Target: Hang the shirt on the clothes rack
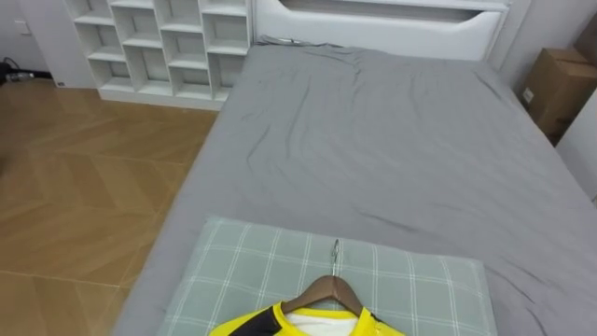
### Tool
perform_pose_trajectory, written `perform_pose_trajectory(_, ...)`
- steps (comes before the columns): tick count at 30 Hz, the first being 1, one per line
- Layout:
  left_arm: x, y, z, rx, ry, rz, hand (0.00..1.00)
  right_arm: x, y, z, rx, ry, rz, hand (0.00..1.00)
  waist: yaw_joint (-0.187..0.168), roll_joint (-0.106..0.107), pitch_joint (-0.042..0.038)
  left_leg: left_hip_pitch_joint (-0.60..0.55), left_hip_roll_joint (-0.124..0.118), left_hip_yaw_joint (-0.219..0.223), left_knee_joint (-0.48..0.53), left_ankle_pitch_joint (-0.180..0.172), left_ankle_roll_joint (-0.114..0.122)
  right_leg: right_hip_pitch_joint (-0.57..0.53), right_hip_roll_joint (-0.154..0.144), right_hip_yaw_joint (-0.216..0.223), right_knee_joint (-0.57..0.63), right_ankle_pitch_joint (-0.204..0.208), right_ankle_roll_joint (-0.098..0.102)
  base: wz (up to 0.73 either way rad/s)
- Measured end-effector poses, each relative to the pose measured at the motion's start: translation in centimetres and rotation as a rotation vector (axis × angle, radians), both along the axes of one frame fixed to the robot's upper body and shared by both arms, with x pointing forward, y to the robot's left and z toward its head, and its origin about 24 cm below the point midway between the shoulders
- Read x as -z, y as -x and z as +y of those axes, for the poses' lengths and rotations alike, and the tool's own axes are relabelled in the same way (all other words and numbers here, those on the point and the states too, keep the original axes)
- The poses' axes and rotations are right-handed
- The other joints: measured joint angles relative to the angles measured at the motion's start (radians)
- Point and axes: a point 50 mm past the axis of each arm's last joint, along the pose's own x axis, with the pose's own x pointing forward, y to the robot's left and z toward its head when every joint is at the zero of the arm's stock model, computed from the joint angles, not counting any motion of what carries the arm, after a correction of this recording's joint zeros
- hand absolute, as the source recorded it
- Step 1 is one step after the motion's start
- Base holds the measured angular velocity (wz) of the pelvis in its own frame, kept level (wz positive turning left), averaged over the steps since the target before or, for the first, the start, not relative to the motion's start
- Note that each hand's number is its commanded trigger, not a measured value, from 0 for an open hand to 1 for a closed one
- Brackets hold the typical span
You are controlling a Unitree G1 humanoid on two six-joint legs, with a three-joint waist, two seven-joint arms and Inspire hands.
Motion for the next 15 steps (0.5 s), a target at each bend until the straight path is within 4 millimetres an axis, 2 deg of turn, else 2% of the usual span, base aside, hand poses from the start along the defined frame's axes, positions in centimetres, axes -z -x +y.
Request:
perform_pose_trajectory(10, 0.0, 0.32, 0.04, -0.015, -0.005, -0.003, 0.0, 0.0, -0.07, 0.01, -0.002, 0.002, -0.002, 0.0, 0.006, -0.001, 0.0002, -0.001, -0.001, 0.001, 0.002, 0.0, 0.0, 0.001, 0.0, -0.004, -0.016, -0.001, 0.0, 0.0)
perform_pose_trajectory(15, -0.2, 0.14, 0.48, -0.05, -0.05, -0.02, 0.0, 0.0, 0.03, -0.03, 0.001, 0.005, 0.002, 0.0, 0.024, -0.002, -0.0002, -0.001, -0.001, 0.001, 0.002, 0.0, 0.0, 0.001, 0.0, -0.003, -0.016, -0.001, 0.0, 0.0)
